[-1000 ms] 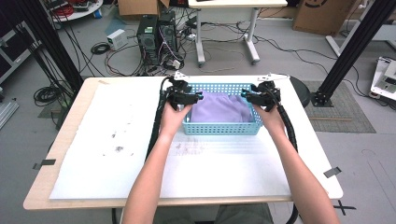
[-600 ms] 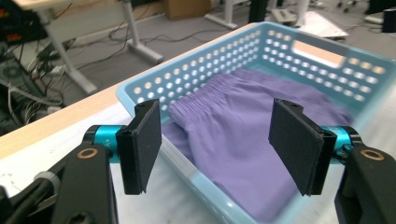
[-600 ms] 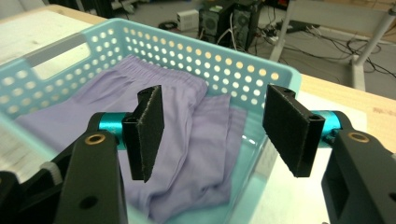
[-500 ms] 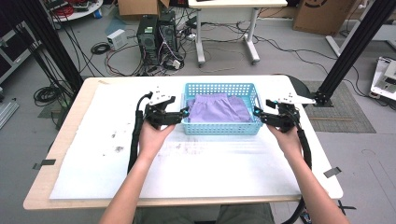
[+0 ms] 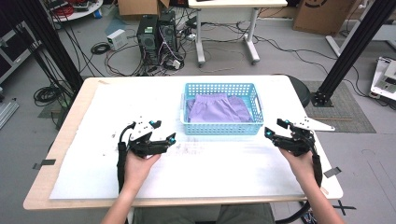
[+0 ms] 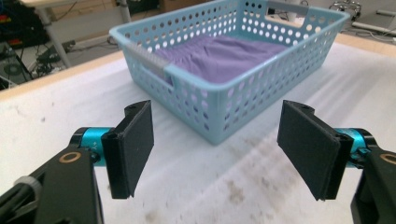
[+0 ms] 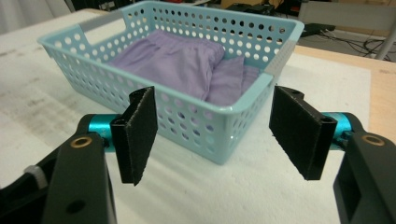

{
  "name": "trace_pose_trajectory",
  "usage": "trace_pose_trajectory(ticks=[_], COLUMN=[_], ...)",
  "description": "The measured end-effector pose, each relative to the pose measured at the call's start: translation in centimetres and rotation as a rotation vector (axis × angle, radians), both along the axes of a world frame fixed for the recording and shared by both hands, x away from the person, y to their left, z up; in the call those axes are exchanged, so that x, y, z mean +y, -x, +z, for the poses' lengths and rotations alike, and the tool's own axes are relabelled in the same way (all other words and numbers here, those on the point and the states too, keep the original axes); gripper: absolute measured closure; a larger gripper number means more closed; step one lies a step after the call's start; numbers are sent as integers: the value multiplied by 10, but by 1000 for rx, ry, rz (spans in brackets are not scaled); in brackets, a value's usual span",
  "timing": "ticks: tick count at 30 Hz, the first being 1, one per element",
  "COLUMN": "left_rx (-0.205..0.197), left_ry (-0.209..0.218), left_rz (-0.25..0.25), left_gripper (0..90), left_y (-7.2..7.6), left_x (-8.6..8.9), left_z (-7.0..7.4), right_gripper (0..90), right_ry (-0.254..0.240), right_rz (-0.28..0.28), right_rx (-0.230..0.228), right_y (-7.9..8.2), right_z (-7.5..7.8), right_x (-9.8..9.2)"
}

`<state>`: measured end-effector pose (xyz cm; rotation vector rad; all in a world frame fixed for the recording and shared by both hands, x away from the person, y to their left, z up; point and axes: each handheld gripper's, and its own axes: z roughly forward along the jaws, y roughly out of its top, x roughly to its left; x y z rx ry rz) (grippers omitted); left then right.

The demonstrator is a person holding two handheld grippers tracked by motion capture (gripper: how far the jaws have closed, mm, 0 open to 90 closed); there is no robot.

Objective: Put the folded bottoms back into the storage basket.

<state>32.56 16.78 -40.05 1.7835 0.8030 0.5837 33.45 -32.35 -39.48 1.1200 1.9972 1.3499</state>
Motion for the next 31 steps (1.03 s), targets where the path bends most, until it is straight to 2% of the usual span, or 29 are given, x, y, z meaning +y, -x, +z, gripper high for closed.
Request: trace_pose_trajectory(ticks=[2,10,18,31], left_rx=[12,31,46,37], left_ry=[9,2,-19,-36], left_rz=[-2,3,4,6], left_gripper=[271,271,271,271], left_y=[2,4,2,2], left_x=[5,16,15,10], left_z=[-3,-13,-17,-16], right_gripper=[315,310,300,297], right_ry=[0,8,25,28], right_rz=[-5,-18,-18,-37], right_rx=[21,30,46,55], right_y=[1,1,-3,-4], right_z=[-4,-16,-22,-24], right_x=[-1,-2,-1,-7])
